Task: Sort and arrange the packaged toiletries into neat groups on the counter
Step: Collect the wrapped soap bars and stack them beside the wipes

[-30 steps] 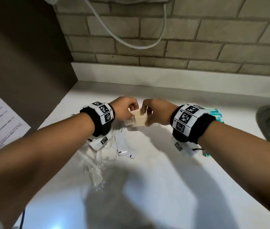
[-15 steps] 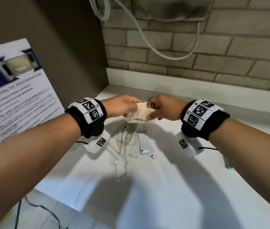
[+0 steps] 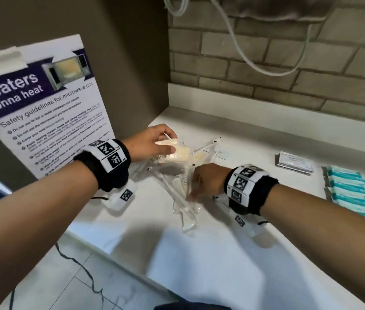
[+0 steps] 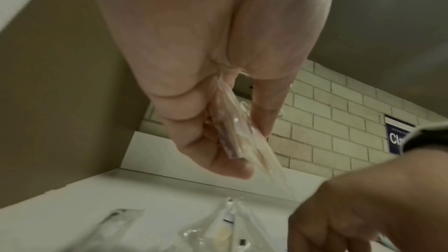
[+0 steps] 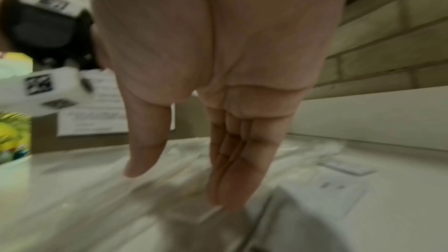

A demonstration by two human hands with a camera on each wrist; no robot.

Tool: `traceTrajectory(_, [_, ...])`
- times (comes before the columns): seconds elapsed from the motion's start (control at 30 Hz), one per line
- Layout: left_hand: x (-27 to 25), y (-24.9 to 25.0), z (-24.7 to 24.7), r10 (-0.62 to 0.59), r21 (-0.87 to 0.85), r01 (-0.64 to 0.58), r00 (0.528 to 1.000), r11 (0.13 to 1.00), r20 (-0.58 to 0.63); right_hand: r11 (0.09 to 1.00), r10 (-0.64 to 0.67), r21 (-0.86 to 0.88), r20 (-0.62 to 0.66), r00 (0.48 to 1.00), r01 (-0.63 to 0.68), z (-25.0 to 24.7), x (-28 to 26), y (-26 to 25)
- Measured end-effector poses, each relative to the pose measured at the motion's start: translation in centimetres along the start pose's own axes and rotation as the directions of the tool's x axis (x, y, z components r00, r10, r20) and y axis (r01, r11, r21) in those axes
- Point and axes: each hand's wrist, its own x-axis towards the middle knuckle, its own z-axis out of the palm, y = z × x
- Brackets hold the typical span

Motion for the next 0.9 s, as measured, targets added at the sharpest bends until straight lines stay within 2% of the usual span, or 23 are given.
traceTrajectory(0.1, [-0.2, -0.7, -0.7, -0.010, -0.007, 0.010, 1.000, 1.000, -0.015, 0.999, -0.027, -0.043, -0.036, 0.999, 0.026, 1.3, 0.7, -1.7])
traceTrajectory(0.3, [0.0, -2.1, -1.2, 0.003, 0.007, -0.003, 1.000, 1.000, -0.022, 0.996, -0.086, 0.019, -0.094, 0.992, 0.088, 1.9, 3.5, -3.8])
traceTrajectory(0.47, [0.5, -2.6, -2.2, 0.031, -0.026, -0.032, 0.999, 0.999, -0.037, 0.986, -0.146, 0.065, -0.142, 0.979, 0.156, 2.2, 4.8, -3.1])
traceTrajectory(0.67, [1.1, -3.1, -2.2, 0.047, -0.052, -0.049, 0.998, 0.997, -0.035, 0.997, -0.077, -0.014, -0.115, 0.990, 0.076, 2.3, 5.1, -2.0])
traceTrajectory(0.77, [1.5, -3.0, -2.0, 0.076, -0.048, -0.078, 0.996, 0.996, -0.036, 0.992, -0.032, -0.127, -0.099, 0.995, 0.020, 2.7, 5.6, -3.3])
traceTrajectory(0.9, [1.9, -2.6, -1.9, 0.099, -0.063, -0.101, 0.995, 0.993, -0.031, 0.991, -0.048, -0.130, -0.090, 0.995, 0.036, 2.8, 6.0, -4.2])
